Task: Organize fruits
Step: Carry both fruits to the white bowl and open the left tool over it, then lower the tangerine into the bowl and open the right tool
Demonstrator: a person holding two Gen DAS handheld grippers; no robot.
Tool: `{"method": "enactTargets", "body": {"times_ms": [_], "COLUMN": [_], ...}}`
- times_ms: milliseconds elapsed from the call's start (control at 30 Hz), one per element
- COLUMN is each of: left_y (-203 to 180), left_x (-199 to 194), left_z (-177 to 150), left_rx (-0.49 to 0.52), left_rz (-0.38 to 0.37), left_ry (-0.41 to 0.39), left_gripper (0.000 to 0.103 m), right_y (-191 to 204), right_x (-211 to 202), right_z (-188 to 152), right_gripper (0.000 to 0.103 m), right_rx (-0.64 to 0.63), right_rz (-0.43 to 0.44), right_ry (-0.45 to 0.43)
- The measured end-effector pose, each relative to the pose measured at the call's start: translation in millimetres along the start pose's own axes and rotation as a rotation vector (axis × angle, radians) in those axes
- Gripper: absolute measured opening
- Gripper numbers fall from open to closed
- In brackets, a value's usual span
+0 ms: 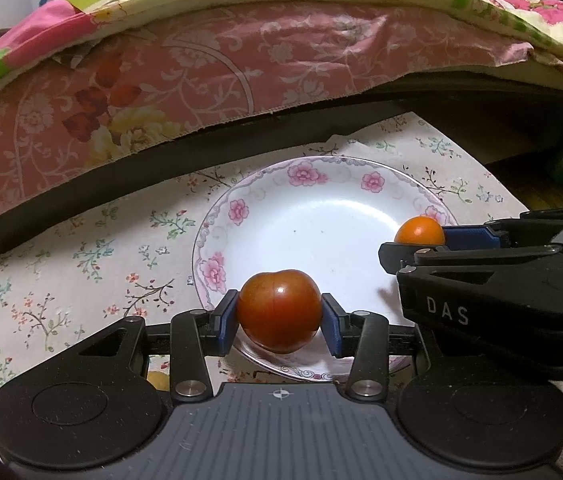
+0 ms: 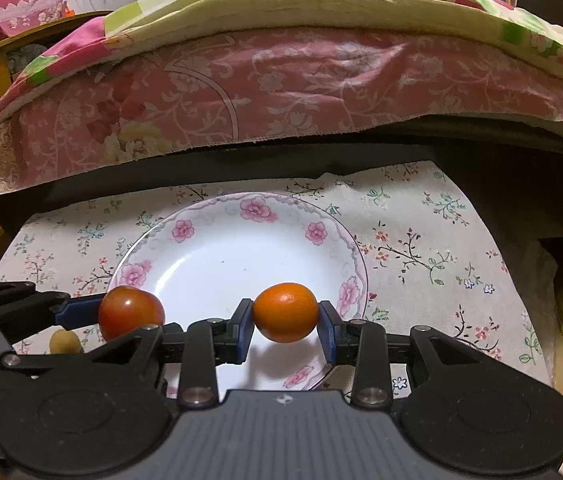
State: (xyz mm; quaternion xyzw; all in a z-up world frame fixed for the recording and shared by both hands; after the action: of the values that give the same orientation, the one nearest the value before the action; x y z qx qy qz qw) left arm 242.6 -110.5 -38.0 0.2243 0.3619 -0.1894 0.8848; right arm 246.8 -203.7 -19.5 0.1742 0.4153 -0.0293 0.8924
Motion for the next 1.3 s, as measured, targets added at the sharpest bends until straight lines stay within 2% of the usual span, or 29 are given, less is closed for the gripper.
{"method": "enactTargets", "body": {"times_ms": [233, 500, 833, 933, 1300], "left_y": [0, 1, 12, 14, 21], "left_x": [1, -3, -10, -15, -36], "left_z": [1, 3, -2, -2, -5], "left_rx": [0.000, 0.004, -0.023, -0.028, -0.035], "left_rz": [0.004, 0.021, 0.035, 0.038, 0.060], "left_ry": [-0.003, -0.013, 0.014, 0.016, 0.012], "left_gripper": [0.056, 0.073, 0.076, 0.077, 0.082], "right_y": [-3, -2, 3, 3, 9], "right_x": [3, 0, -12, -17, -35], "right_z": [1, 4, 8, 8, 9], "right_gripper": [0.034, 0.035, 0.038, 0.041, 0.042], "right_rx": [0.015, 0.016, 0.019, 0.021, 0.003], "right_rz": [-0.007, -0.001, 0.011, 0.011, 0.008], "right_ry": [0.007, -0.007, -0.036, -0.045, -0.072]}}
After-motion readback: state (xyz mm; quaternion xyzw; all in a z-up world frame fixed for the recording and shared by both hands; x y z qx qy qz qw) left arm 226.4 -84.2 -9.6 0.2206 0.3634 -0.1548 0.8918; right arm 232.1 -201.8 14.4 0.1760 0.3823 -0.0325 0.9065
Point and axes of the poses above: each gripper's, at about its wrist camera, not at the fingertips, and x roughly the way its jaws point, y to its left, z to its top, the point moved 6 cm from there along x, roughly the way its jaws point, and after that the axes turned 15 degrees about x, right-handed, at the moved point
